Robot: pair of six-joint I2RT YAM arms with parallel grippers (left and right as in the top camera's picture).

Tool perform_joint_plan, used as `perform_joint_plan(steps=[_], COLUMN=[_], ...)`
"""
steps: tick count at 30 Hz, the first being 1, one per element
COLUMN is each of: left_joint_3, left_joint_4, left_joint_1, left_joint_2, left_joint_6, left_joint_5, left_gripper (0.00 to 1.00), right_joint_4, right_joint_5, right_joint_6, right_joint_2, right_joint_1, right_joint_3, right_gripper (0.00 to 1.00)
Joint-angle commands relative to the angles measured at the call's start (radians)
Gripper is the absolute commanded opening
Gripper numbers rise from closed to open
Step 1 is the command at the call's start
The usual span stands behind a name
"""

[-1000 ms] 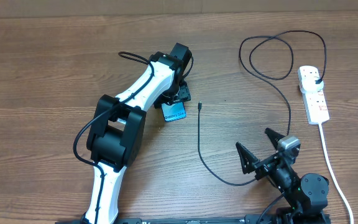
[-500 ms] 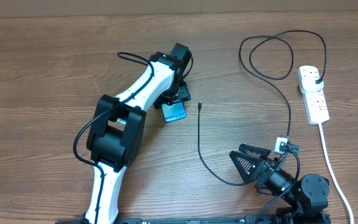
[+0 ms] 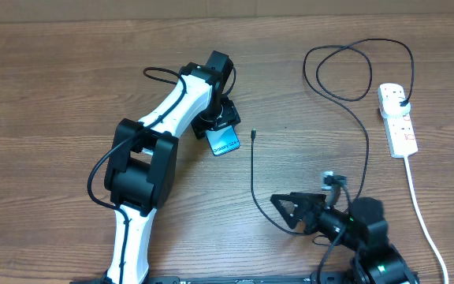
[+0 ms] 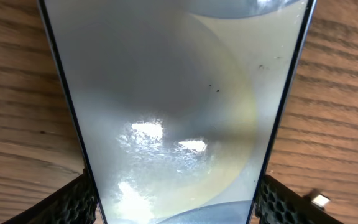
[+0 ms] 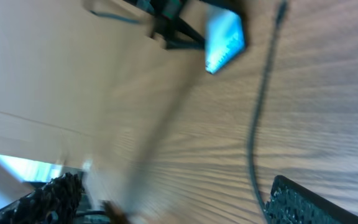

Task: Plug charger to phone and switch on socket
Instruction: 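Lift the phone with the left gripper while right gripper approaches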

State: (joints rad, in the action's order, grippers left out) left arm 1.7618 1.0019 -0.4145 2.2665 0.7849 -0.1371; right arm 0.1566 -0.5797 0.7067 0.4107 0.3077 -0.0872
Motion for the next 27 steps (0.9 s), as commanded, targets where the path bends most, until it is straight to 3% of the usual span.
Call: perform_joint_plan(steps=[1, 8, 14, 27], left_joint_3=[0.000, 0.031, 0.037, 0.062], left_joint_4=[-0.009, -0.009, -0.009, -0.034], left_joint_1=[-0.009, -0.008, 0.013, 0.100], left_joint_2=[0.034, 0.034, 0.030, 0.027], left_joint_6=[0.017, 0.016, 0.007, -0.050], left_joint_5=[-0.110, -0.162, -0.244, -0.456], left_gripper=[0.27, 0.28, 0.28, 0.26], right_joint_4=[-0.058, -0.302, -0.327, -0.365], right_joint_5=[0.221, 0.236, 0.235, 0.322], right_joint_6=[-0.093, -0.173, -0.193, -0.245], right_joint_2=[0.224, 0.670, 0.991, 1.075], right_joint_1=[0.117, 0.201, 0.209, 0.207], right_joint_3=[-0.114, -0.261, -0.444, -0.507], right_gripper=[1.00, 0.99, 0.93, 0.95])
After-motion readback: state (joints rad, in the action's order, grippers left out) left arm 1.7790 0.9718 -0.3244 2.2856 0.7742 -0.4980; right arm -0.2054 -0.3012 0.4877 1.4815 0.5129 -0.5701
